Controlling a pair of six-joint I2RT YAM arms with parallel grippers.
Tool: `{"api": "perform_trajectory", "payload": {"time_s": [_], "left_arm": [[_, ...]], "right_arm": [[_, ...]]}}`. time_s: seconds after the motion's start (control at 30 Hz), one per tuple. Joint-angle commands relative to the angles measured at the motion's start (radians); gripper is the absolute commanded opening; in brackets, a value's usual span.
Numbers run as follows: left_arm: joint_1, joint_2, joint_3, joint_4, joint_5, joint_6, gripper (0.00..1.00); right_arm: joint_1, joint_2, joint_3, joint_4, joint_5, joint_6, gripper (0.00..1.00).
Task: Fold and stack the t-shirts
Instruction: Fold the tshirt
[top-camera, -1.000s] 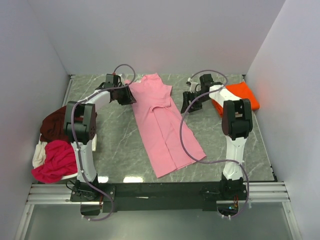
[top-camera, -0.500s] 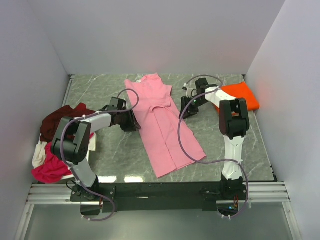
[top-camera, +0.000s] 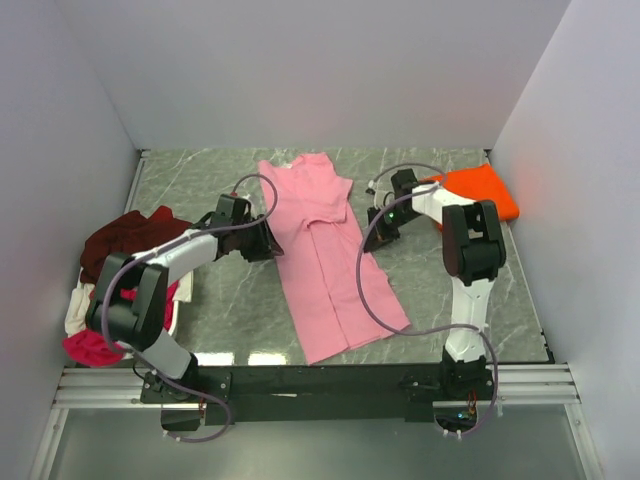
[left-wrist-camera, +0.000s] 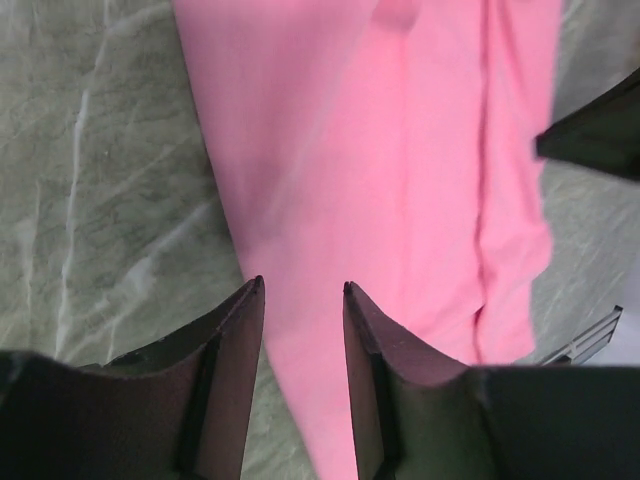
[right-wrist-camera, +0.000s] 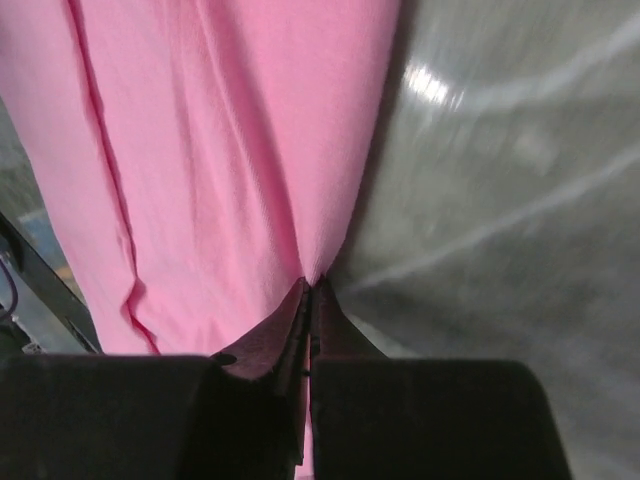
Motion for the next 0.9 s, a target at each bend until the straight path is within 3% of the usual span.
{"api": "perform_trajectory", "payload": {"time_s": [0.0, 0.1, 0.13, 0.17, 0.23, 0.27, 0.37, 0.53, 0.63, 0.77, 0.87], "left_arm": [[-0.004, -0.096, -0.020, 0.012, 0.004, 0.026, 0.43], [-0.015, -0.121, -0.034, 0.019, 0.029, 0.041, 0.43], [-0.018, -0.125, -0.035, 0.021, 0.032, 0.051, 0.43], [-0.024, -0.132, -0.038, 0.024, 0.034, 0.057, 0.43], [-0.027, -0.152, -0.041, 0.033, 0.034, 0.077, 0.43], [-0.027, -0.159, -0.041, 0.036, 0.028, 0.081, 0.43], [-0.027, -0.188, -0.025, 0.033, 0.015, 0.103, 0.43], [-0.027, -0.263, 0.005, 0.001, -0.034, 0.172, 0.43], [-0.022, -0.331, 0.026, -0.028, -0.107, 0.199, 0.45], [-0.001, -0.429, 0.012, -0.016, -0.140, 0.200, 0.49], [0.011, -0.483, 0.014, -0.025, -0.140, 0.207, 0.50]], "right_arm": [[-0.003, -0.096, -0.155, -0.014, 0.099, -0.043, 0.01], [-0.012, -0.188, -0.251, -0.013, 0.086, -0.060, 0.04], [-0.017, -0.205, -0.266, -0.014, 0.086, -0.069, 0.11], [-0.021, -0.221, -0.284, -0.007, 0.094, -0.074, 0.28], [-0.044, -0.258, -0.278, 0.006, 0.103, -0.074, 0.44], [-0.060, -0.263, -0.266, 0.022, 0.102, -0.065, 0.63], [-0.103, -0.222, -0.109, 0.014, 0.034, -0.051, 0.83], [-0.144, -0.036, 0.109, 0.068, -0.149, 0.125, 0.86], [-0.144, 0.041, 0.185, 0.156, -0.179, 0.299, 0.86], [-0.144, 0.110, 0.263, 0.261, -0.115, 0.512, 0.84], [-0.137, 0.142, 0.312, 0.304, -0.006, 0.583, 0.79]]}}
